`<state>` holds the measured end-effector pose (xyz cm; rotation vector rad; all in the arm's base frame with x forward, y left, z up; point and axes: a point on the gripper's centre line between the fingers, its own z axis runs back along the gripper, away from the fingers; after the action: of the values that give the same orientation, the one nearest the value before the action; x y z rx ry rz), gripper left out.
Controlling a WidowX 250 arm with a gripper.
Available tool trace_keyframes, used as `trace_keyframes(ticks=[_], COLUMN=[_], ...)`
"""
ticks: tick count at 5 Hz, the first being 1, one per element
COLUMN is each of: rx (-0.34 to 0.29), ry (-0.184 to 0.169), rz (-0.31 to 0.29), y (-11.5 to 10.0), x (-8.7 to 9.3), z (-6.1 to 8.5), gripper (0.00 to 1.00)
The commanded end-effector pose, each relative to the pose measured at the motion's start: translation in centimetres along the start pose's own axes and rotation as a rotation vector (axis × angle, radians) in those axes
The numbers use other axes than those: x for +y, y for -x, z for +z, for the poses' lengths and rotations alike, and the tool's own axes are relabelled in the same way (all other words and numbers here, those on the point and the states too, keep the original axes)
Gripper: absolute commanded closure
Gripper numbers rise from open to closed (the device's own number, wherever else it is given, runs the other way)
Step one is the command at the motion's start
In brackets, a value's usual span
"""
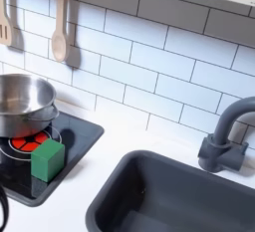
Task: Push button
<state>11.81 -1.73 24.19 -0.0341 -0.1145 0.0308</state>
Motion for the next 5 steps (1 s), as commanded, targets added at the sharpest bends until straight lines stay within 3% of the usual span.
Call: trace_keyframes(ticks=[1, 3, 5], rx=[-0.005, -0.048, -0.096], ry=[-0.020, -0.044, -0.038], rz=[0.037, 0.065, 0.104], y=[-1.5, -3.7, -6.3], x=[1.1, 2.4, 3.8], z=[-0.2, -0.4, 0.0], gripper=[0.00, 0.00, 0.00])
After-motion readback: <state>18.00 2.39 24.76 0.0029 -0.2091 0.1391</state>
